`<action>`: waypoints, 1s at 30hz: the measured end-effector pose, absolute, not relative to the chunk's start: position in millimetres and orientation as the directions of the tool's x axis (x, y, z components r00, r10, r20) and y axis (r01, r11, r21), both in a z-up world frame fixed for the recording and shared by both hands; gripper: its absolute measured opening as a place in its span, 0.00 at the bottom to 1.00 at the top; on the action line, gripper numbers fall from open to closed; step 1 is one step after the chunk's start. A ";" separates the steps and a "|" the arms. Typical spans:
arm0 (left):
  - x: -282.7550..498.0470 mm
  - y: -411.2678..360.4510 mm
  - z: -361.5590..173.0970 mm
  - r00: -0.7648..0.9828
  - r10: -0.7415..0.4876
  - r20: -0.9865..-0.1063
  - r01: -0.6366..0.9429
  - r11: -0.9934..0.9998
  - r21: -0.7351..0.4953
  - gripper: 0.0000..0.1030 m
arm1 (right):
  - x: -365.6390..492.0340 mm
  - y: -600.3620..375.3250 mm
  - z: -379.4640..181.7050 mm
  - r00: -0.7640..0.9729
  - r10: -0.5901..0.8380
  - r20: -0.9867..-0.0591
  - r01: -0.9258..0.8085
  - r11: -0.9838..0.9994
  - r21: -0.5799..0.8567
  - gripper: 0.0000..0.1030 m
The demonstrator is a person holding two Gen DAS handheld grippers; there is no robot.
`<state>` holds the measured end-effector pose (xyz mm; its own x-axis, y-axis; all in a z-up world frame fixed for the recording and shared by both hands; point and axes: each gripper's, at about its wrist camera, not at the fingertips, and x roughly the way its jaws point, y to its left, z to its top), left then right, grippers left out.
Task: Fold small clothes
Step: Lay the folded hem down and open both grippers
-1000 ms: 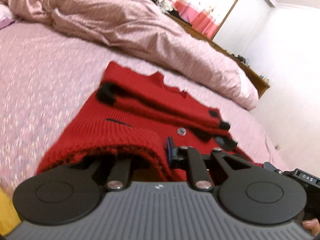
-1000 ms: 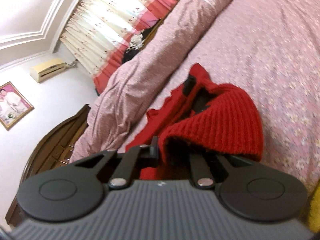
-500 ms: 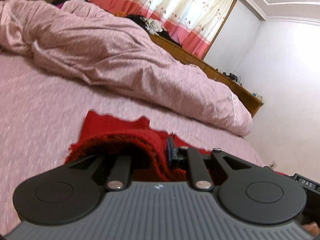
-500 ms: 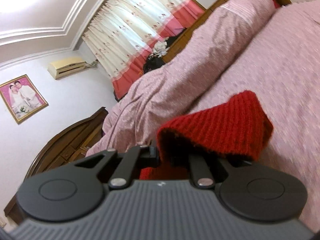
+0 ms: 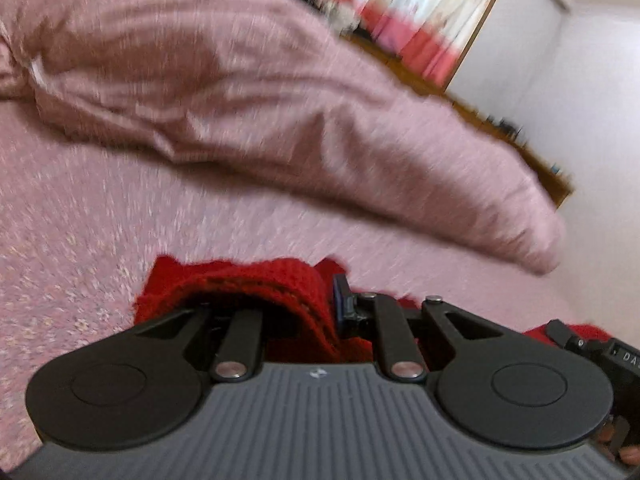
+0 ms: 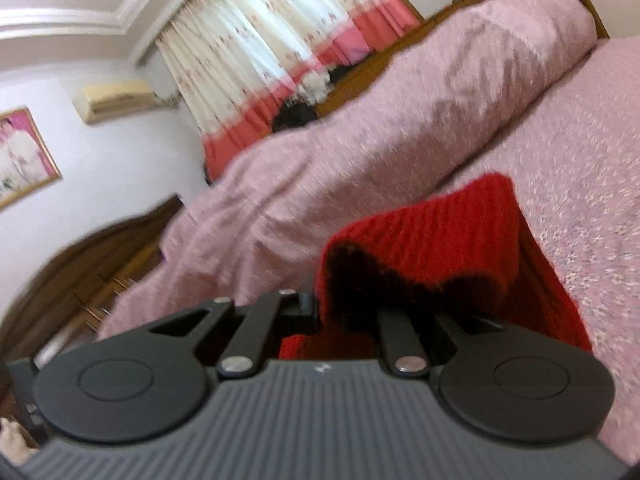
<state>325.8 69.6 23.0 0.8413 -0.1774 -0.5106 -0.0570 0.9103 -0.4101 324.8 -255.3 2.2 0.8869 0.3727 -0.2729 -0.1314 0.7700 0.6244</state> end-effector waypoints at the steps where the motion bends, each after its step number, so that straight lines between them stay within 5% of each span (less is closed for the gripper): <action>1: 340.0 70.2 11.0 0.819 -0.180 -0.545 -0.065 0.915 -0.399 0.17 | 334.2 -252.5 -6.4 0.881 0.356 -0.311 -0.103 0.788 0.607 0.14; 5: 370.6 64.7 -22.1 0.750 -0.192 -0.632 -0.004 0.956 -0.295 0.18 | 365.0 -241.3 -49.4 0.831 0.255 -0.495 0.022 0.873 0.487 0.15; 9: 382.2 66.1 -18.3 0.731 -0.214 -0.648 0.049 0.963 -0.264 0.19 | 356.9 -239.4 -52.1 0.852 0.264 -0.453 -0.027 0.884 0.466 0.18; 11: 385.3 70.9 -12.2 0.712 -0.237 -0.661 0.044 0.955 -0.294 0.22 | 356.1 -246.8 -46.7 0.852 0.298 -0.431 -0.039 0.856 0.516 0.29; 14: 379.3 79.3 -4.3 0.676 -0.294 -0.676 0.015 0.923 -0.386 0.50 | 351.9 -258.2 -33.6 0.865 0.316 -0.389 -0.036 0.814 0.580 0.65; 16: 370.7 78.1 6.5 0.681 -0.324 -0.657 0.031 0.909 -0.416 0.81 | 347.0 -263.3 -25.5 0.873 0.318 -0.370 -0.052 0.815 0.577 0.67; 18: 360.3 74.2 20.0 0.708 -0.302 -0.639 0.045 0.921 -0.386 0.98 | 338.4 -268.3 -17.2 0.877 0.321 -0.358 -0.075 0.826 0.559 0.67; 24: 339.1 57.9 50.1 0.746 -0.303 -0.593 0.153 0.945 -0.290 0.98 | 326.5 -263.7 -5.6 0.865 0.328 -0.379 -0.127 0.875 0.467 0.67; 30: 345.4 43.1 30.3 0.764 -0.158 -0.626 0.139 0.987 -0.079 0.98 | 336.7 -250.7 -9.9 0.872 0.235 -0.430 -0.080 0.934 0.349 0.67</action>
<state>345.4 43.1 30.3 0.7640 -0.1579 -0.6256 0.1393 0.9871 -0.0791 336.7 -250.7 -9.9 0.8718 0.2352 -0.4297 -0.0802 0.9339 0.3485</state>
